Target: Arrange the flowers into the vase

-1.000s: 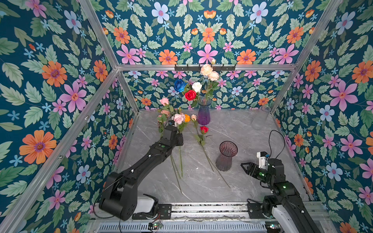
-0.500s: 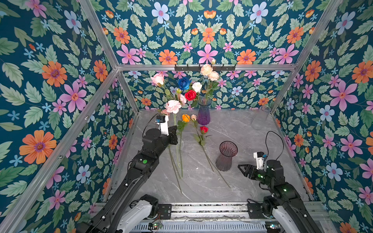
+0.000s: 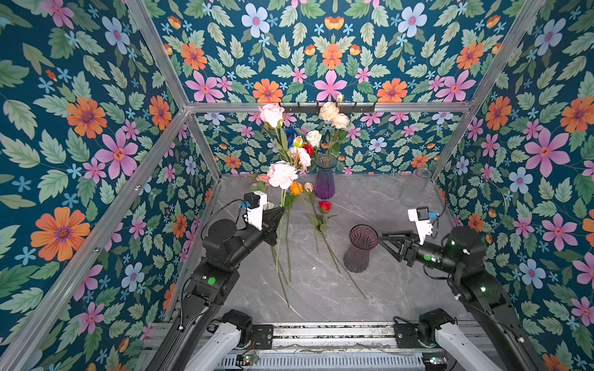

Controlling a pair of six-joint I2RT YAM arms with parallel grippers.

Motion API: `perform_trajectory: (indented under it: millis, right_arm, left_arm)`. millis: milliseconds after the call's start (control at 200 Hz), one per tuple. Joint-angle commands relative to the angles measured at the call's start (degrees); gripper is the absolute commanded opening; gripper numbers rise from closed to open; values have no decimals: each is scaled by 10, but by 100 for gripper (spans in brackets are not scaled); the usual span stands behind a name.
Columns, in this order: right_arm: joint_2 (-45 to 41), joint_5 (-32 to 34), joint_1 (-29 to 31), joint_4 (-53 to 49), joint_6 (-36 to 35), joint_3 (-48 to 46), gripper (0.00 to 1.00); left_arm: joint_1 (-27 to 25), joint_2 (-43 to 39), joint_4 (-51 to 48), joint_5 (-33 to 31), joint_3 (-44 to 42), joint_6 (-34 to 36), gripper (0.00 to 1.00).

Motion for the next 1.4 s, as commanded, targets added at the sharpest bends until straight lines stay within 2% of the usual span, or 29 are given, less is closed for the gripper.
perform_trajectory:
  millis: [0,55,105,190,310,495,585,640,690,790,905,995,1135,1276,1396]
  right_arm:
    - [107,23,127,-22,-133,121,55]
    - [181,53,195,-60,-183,197,57]
    - [239,67,222,-64,-188,252,58]
    - [306,84,227,-36,-165,306,56]
    - [354,112,227,-11,-165,349,54]
    - [420,64,227,-3,-169,395,53]
    - [436,31,227,15,-156,399,42]
    - [441,18,228,26,-146,397,23]
    - [440,17,228,34,-138,392,0]
    - [416,25,229,60,-126,369,0]
    - [375,60,229,75,-124,339,0]
    - [359,114,228,59,-120,327,0]
    - [370,173,229,24,-108,325,0]
    - [410,188,229,22,-73,318,0]
    - [478,202,229,-23,-60,357,0]
  left_arm:
    - [0,-6,26,66,-7,9,0]
    - [0,-7,34,87,-12,1,0]
    - [0,-11,40,99,-16,-5,0]
    - [0,-25,42,104,-18,-10,0]
    - [0,-46,32,111,-17,-16,0]
    - [0,-67,46,141,-37,-54,0]
    - [0,-76,47,139,-47,-62,0]
    - [0,-81,46,133,-52,-63,0]
    - [0,-84,40,107,-55,-65,0]
    - [1,-70,-17,-7,-44,-79,0]
    - [1,-5,-118,-111,-10,-79,0]
    - [1,9,-122,-124,-11,-90,0]
    - [1,-42,-100,-168,-19,-97,0]
    - [1,-109,-72,-169,-18,-82,0]
    - [1,-176,-51,-187,-20,-78,0]
